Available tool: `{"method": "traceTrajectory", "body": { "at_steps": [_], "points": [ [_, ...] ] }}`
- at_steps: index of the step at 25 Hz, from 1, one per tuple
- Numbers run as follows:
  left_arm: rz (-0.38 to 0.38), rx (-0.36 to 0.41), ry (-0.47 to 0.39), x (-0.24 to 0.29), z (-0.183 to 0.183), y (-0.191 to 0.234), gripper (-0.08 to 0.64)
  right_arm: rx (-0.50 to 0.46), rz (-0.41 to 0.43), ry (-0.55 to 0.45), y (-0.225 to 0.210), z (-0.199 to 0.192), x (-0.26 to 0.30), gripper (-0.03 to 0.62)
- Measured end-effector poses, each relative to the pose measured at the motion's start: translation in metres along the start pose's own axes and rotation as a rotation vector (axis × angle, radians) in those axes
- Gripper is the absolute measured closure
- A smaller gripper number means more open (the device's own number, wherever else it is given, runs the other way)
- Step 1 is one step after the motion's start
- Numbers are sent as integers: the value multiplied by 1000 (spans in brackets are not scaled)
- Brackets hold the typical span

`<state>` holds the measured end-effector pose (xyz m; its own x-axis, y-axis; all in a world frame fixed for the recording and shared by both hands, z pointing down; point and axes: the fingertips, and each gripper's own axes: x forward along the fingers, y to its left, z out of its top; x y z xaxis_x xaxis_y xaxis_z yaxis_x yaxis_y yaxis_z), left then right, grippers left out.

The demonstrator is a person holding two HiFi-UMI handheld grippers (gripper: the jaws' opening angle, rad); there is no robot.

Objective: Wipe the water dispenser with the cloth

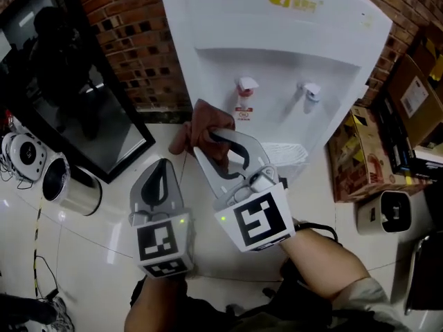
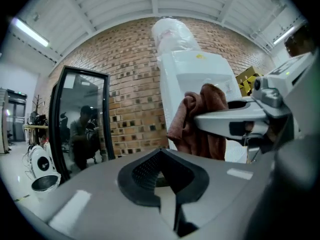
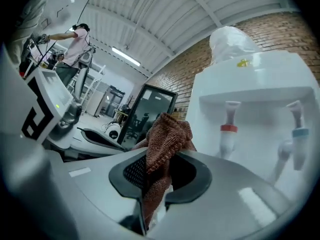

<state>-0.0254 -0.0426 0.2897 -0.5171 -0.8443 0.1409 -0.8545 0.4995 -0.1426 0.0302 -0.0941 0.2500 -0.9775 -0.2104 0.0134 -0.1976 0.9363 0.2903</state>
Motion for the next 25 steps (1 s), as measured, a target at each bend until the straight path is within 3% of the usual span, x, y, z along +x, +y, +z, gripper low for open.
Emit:
{"method": "traceTrajectory", "body": {
  "at_steps": [6,17,25],
  "points": [
    [21,-18,-18,-11,2,8,560,44,-21,10,-8,-17,28,506],
    [-123,-18,-35,-1,8,-59,560,134,-234,121,-80,-53,0,506],
    [-213,-44,-51,15,12,-115,560,97,-314,185,-112,-70,-35,506]
  ]
}}
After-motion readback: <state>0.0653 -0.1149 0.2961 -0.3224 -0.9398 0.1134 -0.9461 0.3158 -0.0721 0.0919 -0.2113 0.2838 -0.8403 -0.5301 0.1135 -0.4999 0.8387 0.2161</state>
